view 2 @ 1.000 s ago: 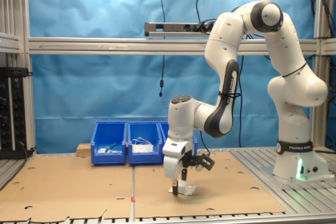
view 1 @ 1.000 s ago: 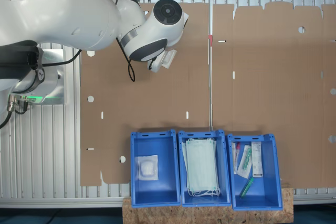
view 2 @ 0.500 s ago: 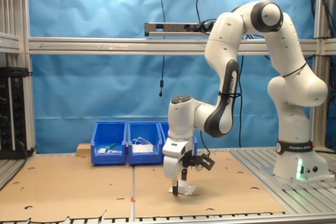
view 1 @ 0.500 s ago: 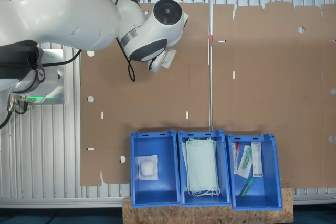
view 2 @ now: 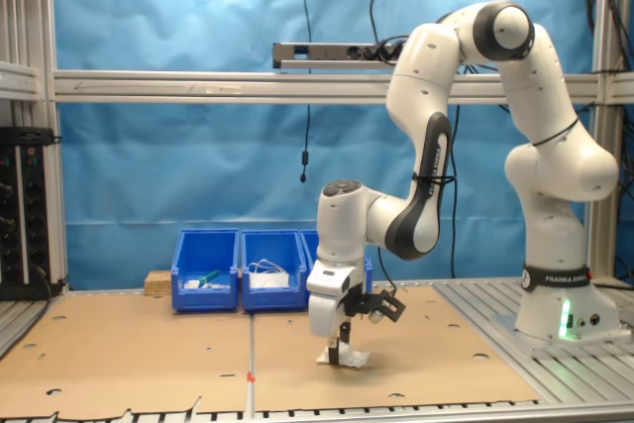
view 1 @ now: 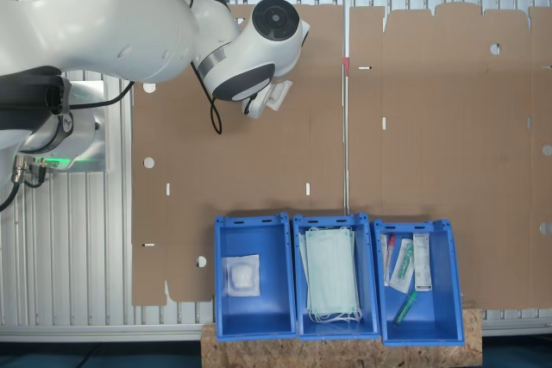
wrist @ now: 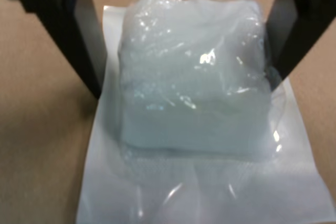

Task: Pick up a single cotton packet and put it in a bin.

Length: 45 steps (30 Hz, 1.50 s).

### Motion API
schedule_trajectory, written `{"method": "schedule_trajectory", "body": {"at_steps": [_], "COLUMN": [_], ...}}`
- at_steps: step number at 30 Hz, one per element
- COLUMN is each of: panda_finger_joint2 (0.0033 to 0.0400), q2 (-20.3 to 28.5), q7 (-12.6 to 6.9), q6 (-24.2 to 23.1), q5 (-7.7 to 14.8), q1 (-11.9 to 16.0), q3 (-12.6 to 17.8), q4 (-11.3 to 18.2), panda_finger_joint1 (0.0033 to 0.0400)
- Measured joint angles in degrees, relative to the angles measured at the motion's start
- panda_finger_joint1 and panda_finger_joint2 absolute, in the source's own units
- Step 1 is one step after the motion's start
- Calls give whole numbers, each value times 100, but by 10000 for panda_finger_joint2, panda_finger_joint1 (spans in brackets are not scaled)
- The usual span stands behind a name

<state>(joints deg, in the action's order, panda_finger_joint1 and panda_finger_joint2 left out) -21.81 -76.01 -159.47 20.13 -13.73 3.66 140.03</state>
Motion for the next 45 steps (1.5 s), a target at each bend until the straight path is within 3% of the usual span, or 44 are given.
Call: {"method": "schedule_trajectory", "body": {"at_steps": [3, 4, 9, 10, 18, 19, 33, 45], "panda_finger_joint2": [361, 188, 188, 108, 108, 53, 53, 56], "q2": [0, 0, 2, 4, 7, 7, 87, 963], "q7": [0, 0, 0, 0, 0, 0, 0, 0], "q6": [0, 0, 0, 0, 0, 0, 33, 736], "q5": [0, 0, 0, 0, 0, 0, 0, -10], "q1": [0, 0, 0, 0, 0, 0, 0, 0], "q3": [0, 0, 0, 0, 0, 0, -3, -5], "q4": [0, 0, -2, -4, -10, -10, -9, -6], "panda_finger_joint1": [361, 188, 188, 108, 108, 53, 53, 56]}}
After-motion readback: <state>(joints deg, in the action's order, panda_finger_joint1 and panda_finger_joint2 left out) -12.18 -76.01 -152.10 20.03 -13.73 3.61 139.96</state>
